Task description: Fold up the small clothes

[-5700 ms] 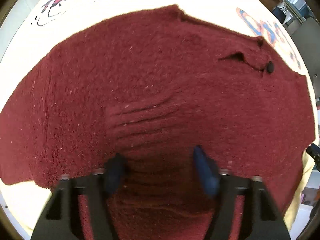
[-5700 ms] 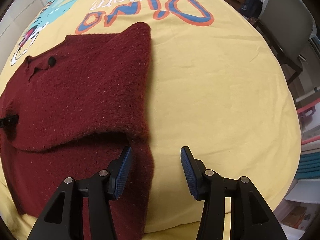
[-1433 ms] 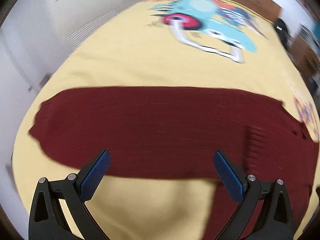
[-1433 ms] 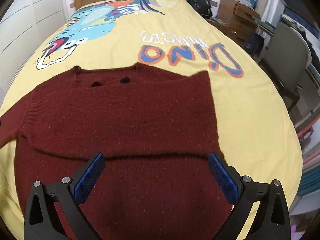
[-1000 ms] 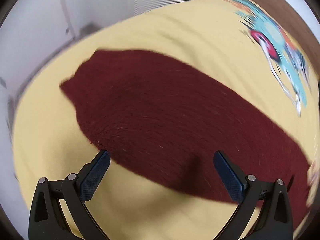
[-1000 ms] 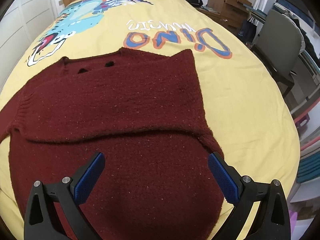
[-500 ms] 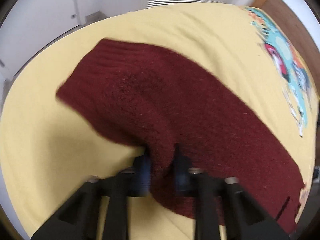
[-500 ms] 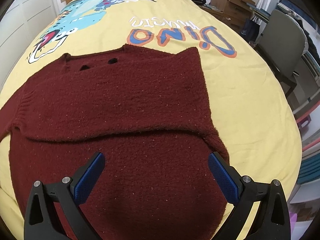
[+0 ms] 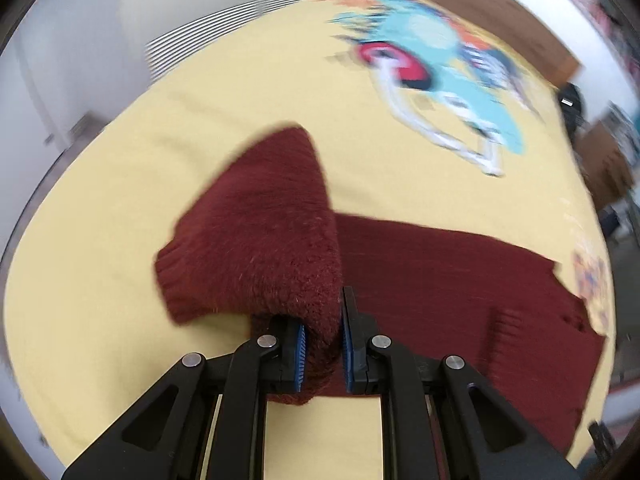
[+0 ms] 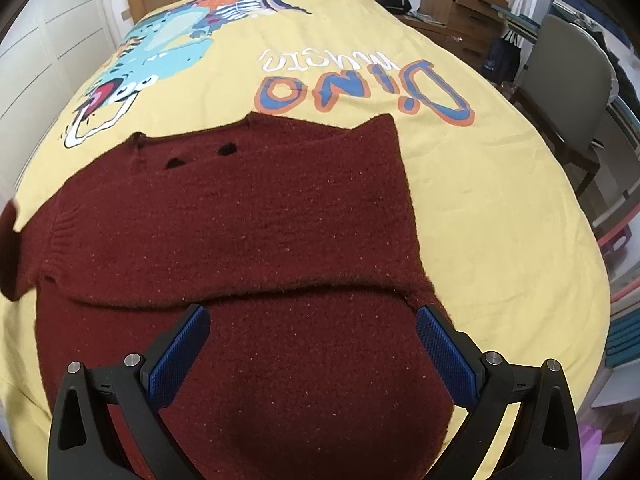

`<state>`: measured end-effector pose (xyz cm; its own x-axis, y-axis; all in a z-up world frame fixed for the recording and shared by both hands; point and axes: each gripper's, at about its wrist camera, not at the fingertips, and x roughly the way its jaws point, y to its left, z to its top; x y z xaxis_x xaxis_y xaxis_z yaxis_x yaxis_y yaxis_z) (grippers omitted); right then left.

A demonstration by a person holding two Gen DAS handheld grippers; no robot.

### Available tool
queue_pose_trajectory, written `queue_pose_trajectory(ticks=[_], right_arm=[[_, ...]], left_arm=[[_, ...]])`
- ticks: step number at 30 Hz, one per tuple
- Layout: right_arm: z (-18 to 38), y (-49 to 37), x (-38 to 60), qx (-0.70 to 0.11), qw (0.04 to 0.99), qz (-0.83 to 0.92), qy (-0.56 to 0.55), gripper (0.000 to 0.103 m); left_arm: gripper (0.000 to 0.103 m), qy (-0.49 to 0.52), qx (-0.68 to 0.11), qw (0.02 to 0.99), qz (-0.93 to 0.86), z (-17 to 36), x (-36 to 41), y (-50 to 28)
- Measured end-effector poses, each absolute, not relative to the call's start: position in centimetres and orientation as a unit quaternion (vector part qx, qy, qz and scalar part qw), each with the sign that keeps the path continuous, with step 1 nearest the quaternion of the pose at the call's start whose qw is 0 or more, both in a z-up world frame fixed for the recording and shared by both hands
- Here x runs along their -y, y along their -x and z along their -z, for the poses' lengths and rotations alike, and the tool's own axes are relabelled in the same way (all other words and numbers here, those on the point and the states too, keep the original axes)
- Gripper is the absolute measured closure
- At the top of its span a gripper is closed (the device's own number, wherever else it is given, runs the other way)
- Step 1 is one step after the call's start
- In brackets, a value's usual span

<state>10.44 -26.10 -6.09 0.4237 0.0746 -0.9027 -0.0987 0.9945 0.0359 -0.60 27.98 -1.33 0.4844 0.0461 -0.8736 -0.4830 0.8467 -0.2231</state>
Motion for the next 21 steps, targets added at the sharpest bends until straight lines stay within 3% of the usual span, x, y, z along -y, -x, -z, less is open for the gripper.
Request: queue_pose_trajectory(ticks=[7, 21], right_arm=[[4.7, -11.6, 27.0, -0.52, 0.852, -0.052, 0.017, 0.0], [4.5, -13.0, 31.9, -0.53, 0.847, -0.031, -0.003, 0.0]], left_arm=[[0.091, 0.183, -0.481, 0.856, -0.052, -0.8, -16.7, -5.6], [0.092, 0.134, -0.495, 0.854, 0.089, 1.6, 1.5, -17.0]])
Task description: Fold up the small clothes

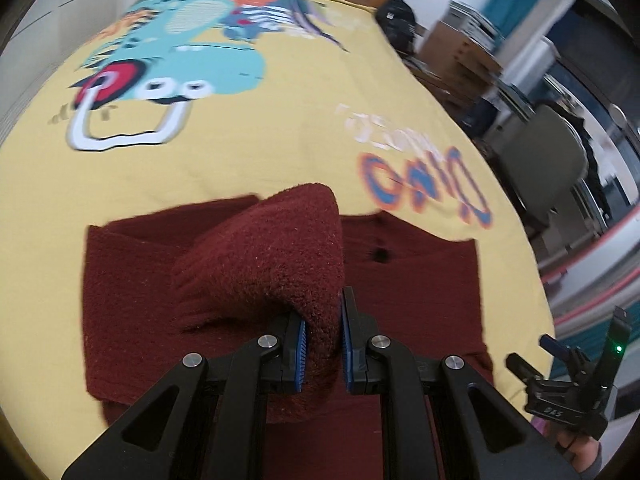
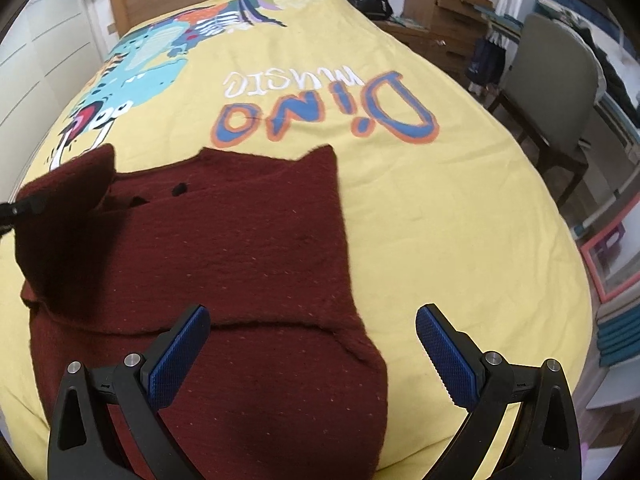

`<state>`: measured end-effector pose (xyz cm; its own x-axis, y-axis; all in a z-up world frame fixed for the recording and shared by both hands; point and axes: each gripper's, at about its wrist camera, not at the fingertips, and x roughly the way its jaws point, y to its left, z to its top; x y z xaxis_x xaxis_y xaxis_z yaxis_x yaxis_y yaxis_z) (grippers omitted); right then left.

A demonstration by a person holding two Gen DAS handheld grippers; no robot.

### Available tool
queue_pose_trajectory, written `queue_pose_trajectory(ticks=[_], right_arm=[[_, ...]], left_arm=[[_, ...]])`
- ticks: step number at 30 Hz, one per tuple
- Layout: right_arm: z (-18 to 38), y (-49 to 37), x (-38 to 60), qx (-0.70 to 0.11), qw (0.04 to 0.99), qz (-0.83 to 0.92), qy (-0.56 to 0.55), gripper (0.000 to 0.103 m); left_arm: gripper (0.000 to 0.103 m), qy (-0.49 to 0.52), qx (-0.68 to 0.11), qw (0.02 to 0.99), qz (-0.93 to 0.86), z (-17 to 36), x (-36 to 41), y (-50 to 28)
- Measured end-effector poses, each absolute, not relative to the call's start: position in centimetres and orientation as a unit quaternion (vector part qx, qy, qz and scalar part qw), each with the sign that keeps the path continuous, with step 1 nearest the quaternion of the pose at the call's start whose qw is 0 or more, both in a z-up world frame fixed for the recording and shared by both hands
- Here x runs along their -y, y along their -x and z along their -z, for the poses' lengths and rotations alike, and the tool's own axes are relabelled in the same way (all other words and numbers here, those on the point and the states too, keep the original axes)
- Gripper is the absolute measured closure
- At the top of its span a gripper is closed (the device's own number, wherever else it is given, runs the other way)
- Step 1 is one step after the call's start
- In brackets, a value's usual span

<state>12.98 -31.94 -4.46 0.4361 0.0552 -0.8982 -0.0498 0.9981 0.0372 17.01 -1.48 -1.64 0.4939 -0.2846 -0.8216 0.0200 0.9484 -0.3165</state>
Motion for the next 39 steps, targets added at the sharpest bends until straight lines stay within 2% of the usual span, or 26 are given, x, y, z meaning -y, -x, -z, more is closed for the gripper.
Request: queue_pose_trajectory(ticks=[7, 13, 14, 15, 17, 20, 22, 24, 25, 26, 27, 39], right_arm=[[6.3, -12.8, 32.5, -0.549, 0.835, -0.029, -0.008, 0.0], [7.4, -12.7, 32.3, -0.561, 0.827, -0.03, -0.008, 0.0], [7.6, -12.6, 32.2, -0.563, 0.826, -0.03, -0.01, 0.0], [7.8, -12.6, 32.2, -0.564, 0.825, -0.031, -0.012, 0.0], [8.0, -12.6, 32.1, -0.567, 0.823, -0.033, -0.015, 0.0], [8.2, -12.4, 31.8, -0.568, 0.822, -0.036, -0.016, 0.0], [8.3, -12.4, 31.6, -0.569, 0.821, -0.039, -0.015, 0.0], [8.4, -12.5, 31.6, -0.569, 0.821, -0.039, -0.014, 0.0], [8.4, -12.5, 31.5, -0.569, 0.821, -0.039, -0.013, 0.0], [8.5, -12.5, 31.5, -0.57, 0.821, -0.039, -0.014, 0.0], [8.5, -12.5, 31.4, -0.571, 0.82, -0.039, -0.014, 0.0], [9.4, -11.9, 30.2, -0.582, 0.812, -0.049, 0.0, 0.0]], left_arm=[[0.091, 0.057, -0.532, 0.842, 0.064, 6.9, 6.5, -18.2], [0.087, 0.047, -0.575, 0.816, 0.037, 11.6, 5.8, -19.0], [0.083, 0.04, -0.575, 0.816, 0.035, 11.9, 5.8, -19.0], [0.071, 0.026, -0.577, 0.816, 0.031, 12.3, 5.7, -19.1], [0.059, 0.013, -0.579, 0.815, 0.027, 12.6, 5.8, -19.2], [0.056, 0.009, -0.587, 0.809, 0.031, 12.9, 5.6, -19.3], [0.042, 0.003, -0.589, 0.807, 0.026, 12.7, 5.2, -19.3], [0.023, -0.003, -0.585, 0.811, 0.016, 12.2, 4.7, -19.1], [0.017, -0.004, -0.583, 0.812, 0.016, 12.1, 4.5, -19.0], [0.007, -0.005, -0.583, 0.812, 0.016, 11.8, 4.3, -18.9], [0.003, -0.009, -0.582, 0.813, 0.016, 11.5, 4.2, -18.7], [0.001, -0.018, -0.592, 0.805, 0.026, 11.3, -0.7, -14.0]])
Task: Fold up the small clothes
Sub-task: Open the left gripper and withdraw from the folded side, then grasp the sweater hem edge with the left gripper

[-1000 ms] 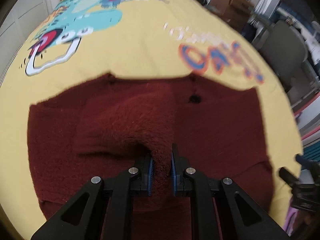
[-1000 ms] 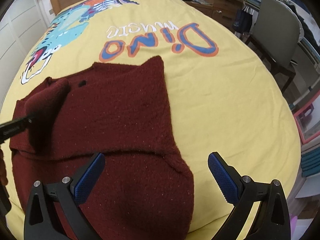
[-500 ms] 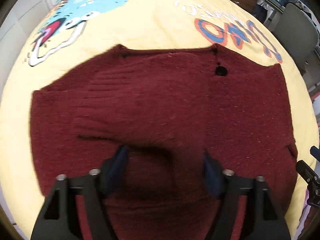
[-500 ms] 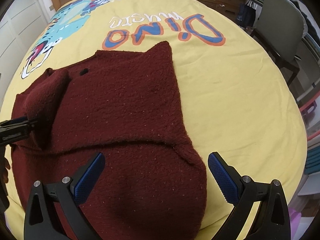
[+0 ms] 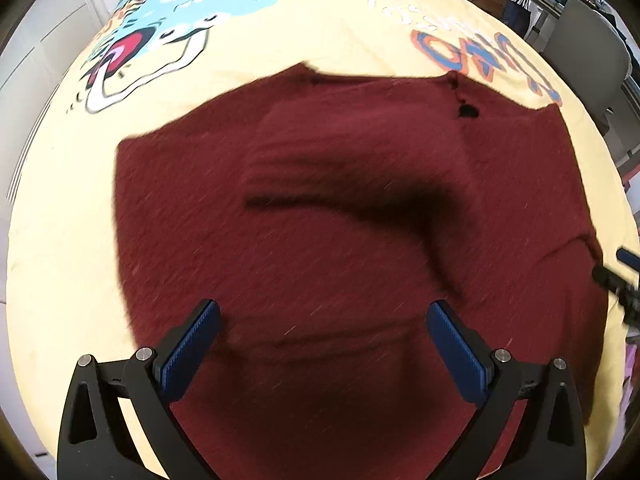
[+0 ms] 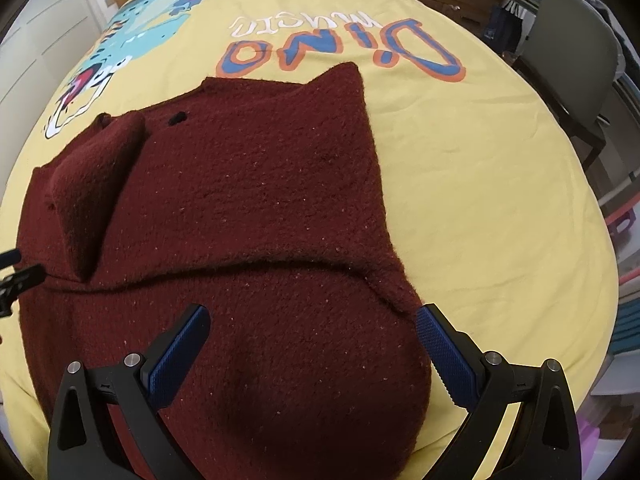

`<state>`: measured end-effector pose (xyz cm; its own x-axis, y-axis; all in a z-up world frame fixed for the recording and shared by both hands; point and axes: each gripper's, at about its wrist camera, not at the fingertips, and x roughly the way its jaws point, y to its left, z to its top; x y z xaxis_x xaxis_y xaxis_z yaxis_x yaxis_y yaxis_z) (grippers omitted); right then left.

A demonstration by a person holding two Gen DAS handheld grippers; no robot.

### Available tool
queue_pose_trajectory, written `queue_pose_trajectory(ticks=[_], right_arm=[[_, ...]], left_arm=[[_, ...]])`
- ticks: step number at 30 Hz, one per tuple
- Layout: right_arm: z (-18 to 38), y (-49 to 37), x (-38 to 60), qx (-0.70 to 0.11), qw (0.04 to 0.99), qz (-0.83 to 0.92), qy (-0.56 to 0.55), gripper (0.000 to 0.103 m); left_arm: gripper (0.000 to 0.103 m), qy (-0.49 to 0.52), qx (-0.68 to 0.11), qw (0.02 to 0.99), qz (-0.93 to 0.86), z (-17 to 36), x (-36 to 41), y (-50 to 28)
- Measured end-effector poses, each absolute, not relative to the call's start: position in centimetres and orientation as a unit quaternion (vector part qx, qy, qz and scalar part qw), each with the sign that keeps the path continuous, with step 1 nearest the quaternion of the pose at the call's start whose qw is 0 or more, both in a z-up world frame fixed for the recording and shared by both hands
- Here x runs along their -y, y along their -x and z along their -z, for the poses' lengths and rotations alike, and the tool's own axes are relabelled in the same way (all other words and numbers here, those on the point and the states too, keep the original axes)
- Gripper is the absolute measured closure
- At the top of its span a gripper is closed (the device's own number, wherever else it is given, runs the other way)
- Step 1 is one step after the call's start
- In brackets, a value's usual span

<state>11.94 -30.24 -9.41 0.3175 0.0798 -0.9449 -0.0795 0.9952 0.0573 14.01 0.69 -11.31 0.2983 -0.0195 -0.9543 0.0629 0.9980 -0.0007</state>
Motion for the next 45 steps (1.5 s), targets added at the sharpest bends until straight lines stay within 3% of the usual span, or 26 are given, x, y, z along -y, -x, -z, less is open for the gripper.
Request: queue_pose_trajectory(ticks=[16, 25, 27, 29, 36, 45], right_arm=[[9.5, -12.2, 25.1, -0.585, 0.806, -0.083, 0.03, 0.0], [8.5, -13.0, 20.5, -0.578, 0.805, -0.113, 0.069, 0.0], [7.7, -13.6, 18.8, -0.569, 0.809, -0.127, 0.074, 0.0], [6.7, -14.3, 16.6, -0.559, 0.812, -0.144, 0.085, 0.0], [4.6, -16.9, 8.9, -0.532, 0.811, -0.199, 0.141, 0.0], [9.0, -20.0, 0.9, -0.551, 0.763, -0.246, 0.233, 0.001]], left_arm=[[0.003, 0.006, -0.594, 0.802, -0.056, 13.6, -11.5, -10.6], [0.043, 0.022, -0.579, 0.815, -0.026, 14.8, -11.2, -12.1], [0.069, 0.026, -0.578, 0.815, -0.009, 14.8, -11.0, -12.1], [0.085, 0.038, -0.578, 0.815, -0.005, 14.7, -11.2, -12.1], [0.088, 0.1, -0.581, 0.808, 0.009, 14.6, -13.9, -12.1], [0.088, 0.098, -0.59, 0.801, 0.004, 14.5, -13.5, -12.2]])
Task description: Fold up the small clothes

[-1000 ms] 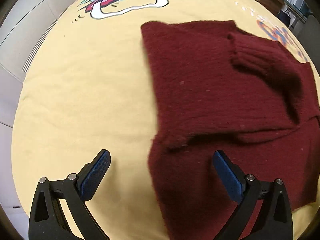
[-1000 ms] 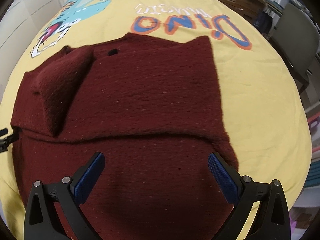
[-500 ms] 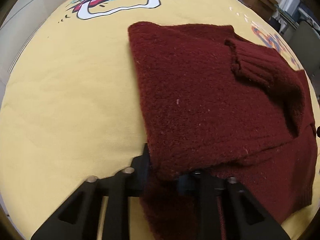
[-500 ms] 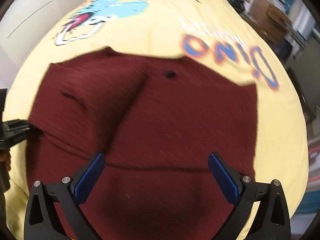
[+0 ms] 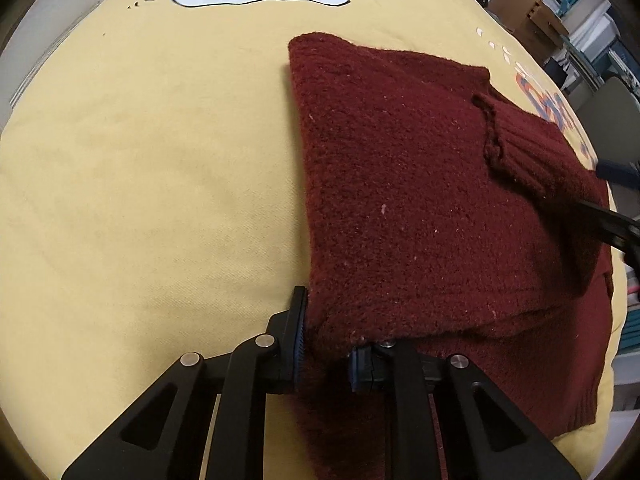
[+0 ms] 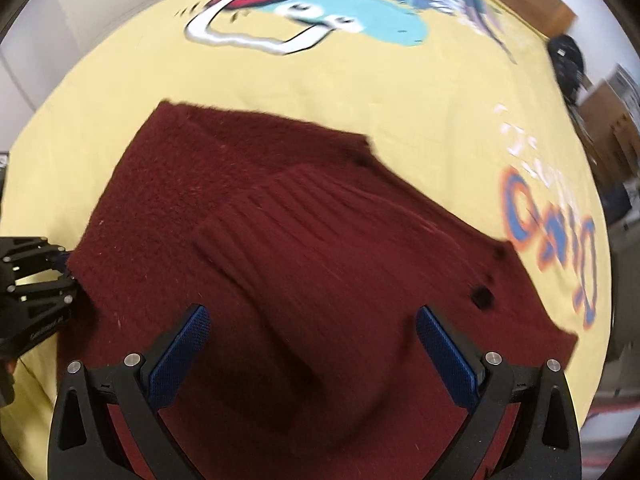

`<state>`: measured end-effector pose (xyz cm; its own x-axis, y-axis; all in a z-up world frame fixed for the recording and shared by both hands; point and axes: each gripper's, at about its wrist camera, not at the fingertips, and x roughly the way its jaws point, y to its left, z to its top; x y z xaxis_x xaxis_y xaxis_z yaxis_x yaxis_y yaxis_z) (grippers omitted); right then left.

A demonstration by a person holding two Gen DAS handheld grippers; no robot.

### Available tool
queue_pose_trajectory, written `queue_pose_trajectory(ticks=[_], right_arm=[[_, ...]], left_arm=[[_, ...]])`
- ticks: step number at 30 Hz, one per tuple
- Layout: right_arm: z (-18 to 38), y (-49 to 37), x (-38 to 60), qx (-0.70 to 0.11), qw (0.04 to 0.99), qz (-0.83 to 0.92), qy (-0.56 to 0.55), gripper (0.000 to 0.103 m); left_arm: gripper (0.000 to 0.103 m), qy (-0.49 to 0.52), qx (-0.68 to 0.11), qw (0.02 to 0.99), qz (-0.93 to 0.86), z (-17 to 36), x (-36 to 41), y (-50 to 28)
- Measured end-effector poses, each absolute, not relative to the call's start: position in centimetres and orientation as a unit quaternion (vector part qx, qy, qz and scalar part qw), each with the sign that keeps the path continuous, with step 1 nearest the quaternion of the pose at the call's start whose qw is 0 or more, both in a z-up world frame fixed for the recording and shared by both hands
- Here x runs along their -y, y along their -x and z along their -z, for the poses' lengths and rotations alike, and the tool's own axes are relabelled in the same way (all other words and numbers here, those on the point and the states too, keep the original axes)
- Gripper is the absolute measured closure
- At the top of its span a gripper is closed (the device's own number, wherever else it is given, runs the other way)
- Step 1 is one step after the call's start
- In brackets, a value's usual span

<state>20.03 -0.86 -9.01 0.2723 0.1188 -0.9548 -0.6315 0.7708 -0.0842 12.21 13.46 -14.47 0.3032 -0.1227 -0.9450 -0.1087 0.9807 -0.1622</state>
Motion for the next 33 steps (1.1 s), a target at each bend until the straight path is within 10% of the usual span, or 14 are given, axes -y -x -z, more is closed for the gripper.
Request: queue_pose_trajectory(ticks=[8, 13, 33], right_arm=[[12.4, -20.8, -2.6, -0.558, 0.739, -0.253, 0.279, 0.013], [11.1, -21.3, -1.0, -0.553, 0.75, -0.25, 0.264, 0.084], [7.6, -20.7, 21.2, -0.582, 0.792, -0.185, 0.001, 0.086]], left_arm=[[0.087, 0.099, -0.595, 0.798, 0.003, 14.8, -14.0, -12.6], [0.087, 0.102, -0.598, 0.795, 0.004, 14.8, -14.3, -12.7], [0.087, 0.094, -0.598, 0.796, -0.009, 14.6, -13.9, -12.6]])
